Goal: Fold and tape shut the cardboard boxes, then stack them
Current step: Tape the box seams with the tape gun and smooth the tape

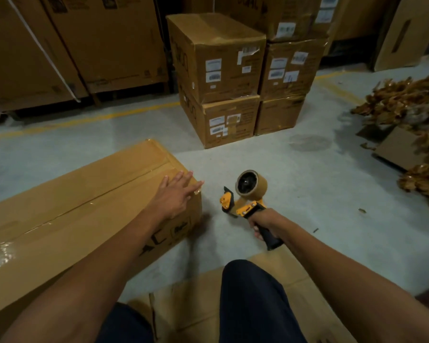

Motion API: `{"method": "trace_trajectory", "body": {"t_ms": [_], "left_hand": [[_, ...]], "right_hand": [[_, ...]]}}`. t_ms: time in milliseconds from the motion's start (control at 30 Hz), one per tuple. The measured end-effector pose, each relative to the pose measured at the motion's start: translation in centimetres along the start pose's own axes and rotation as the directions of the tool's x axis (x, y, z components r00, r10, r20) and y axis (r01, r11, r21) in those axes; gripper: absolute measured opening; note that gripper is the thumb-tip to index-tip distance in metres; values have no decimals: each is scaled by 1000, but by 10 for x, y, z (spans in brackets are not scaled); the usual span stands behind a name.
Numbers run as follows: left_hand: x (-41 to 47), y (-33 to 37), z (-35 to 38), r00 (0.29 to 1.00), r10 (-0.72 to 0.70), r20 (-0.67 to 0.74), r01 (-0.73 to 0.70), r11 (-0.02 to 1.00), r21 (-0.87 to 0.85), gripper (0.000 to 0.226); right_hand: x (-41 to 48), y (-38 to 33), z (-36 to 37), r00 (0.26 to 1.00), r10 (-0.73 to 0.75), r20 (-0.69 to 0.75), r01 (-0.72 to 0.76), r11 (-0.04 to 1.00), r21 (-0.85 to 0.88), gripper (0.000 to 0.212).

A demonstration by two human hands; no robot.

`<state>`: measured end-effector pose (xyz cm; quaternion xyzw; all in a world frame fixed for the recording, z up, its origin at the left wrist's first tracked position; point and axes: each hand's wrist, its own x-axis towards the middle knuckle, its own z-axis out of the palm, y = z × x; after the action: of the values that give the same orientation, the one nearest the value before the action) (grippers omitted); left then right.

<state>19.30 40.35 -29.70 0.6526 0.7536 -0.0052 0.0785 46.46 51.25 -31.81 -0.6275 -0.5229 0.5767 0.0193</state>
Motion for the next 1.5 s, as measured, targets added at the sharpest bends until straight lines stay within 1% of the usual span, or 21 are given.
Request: {"method": "trace_trajectory", "body": {"t_ms": [67, 167, 300, 433, 533, 600, 700, 767, 833, 867, 900, 933, 967, 1000, 1067, 1133, 1200, 1267, 1333, 1433, 1500], "left_hand": [[-1, 1, -1, 1000, -1, -14, 1, 1000, 0, 52], [6, 9, -11, 995, -30, -92, 27, 999, -34, 58], [38, 17, -18, 992, 17, -125, -28, 996, -87, 35], [50, 13, -5, 993, 76, -87, -73, 997, 33, 29], [54, 15, 0, 995, 91, -27, -86, 982, 168, 32], [55, 16, 1, 996, 88, -17, -83, 977, 195, 33], [54, 19, 3, 999, 26, -29, -21, 986, 168, 39], [49, 25, 6, 996, -73, -48, 80, 982, 173, 48], [42, 34, 6, 968, -232, -94, 243, 961, 133, 62], [40, 37, 6, 946, -302, -121, 313, 946, 86, 68], [39, 40, 6, 924, -354, -146, 363, 931, 37, 73], [39, 42, 6, 905, -396, -154, 398, 917, -18, 77], [40, 44, 5, 890, -431, -150, 425, 902, -74, 79], [41, 45, 2, 878, -460, -134, 443, 886, -135, 79], [42, 42, -3, 873, -477, -104, 449, 868, -212, 73], [39, 29, -11, 896, -418, -151, 389, 902, -185, 63], [34, 7, -19, 926, -327, -188, 303, 942, -144, 56], [30, -15, -21, 953, -250, -172, 241, 968, -71, 63], [29, -30, -18, 972, -194, -133, 195, 981, -1, 69], [36, -51, -13, 972, -222, -72, 218, 974, -58, 61], [47, -72, -18, 975, -218, -45, 215, 975, -63, 59]], "right_hand": [[11, -10, 13, 997, -14, 76, 9, 997, 74, 22], [31, -21, 30, 989, -13, 147, -14, 983, 182, 23], [59, -30, 49, 980, 26, 197, -83, 954, 289, 15], [89, -26, 60, 971, 72, 227, -159, 908, 388, 15], [108, -13, 67, 969, 104, 223, -187, 900, 394, 19], [118, 0, 70, 976, 114, 186, -181, 901, 394, 15], [125, 13, 72, 992, 122, 34, -126, 959, 254, 26], [120, 14, 75, 990, 100, -100, -92, 993, 79, 32], [109, 3, 78, 969, 102, -226, -139, 979, -153, 32], [104, -5, 78, 946, 125, -300, -184, 966, -179, 32], [102, -15, 79, 923, 121, -366, -188, 970, -154, 34], [96, -28, 81, 913, 75, -401, -123, 988, -95, 34], [87, -45, 83, 913, -47, -406, 27, 998, -55, 33], [77, -63, 88, 900, -196, -389, 203, 979, -25, 32], [47, -105, 102, 837, -437, -331, 464, 886, 3, 28], [24, -141, 120, 757, -613, -227, 624, 781, -31, 27], [13, -159, 141, 708, -703, -60, 688, 707, -165, 31], [8, -161, 154, 689, -723, 50, 695, 638, -331, 39], [10, -157, 159, 690, -717, 95, 665, 577, -474, 45], [19, -151, 169, 650, -747, 138, 664, 470, -582, 51], [22, -150, 175, 641, -756, 136, 639, 427, -640, 51]]}}
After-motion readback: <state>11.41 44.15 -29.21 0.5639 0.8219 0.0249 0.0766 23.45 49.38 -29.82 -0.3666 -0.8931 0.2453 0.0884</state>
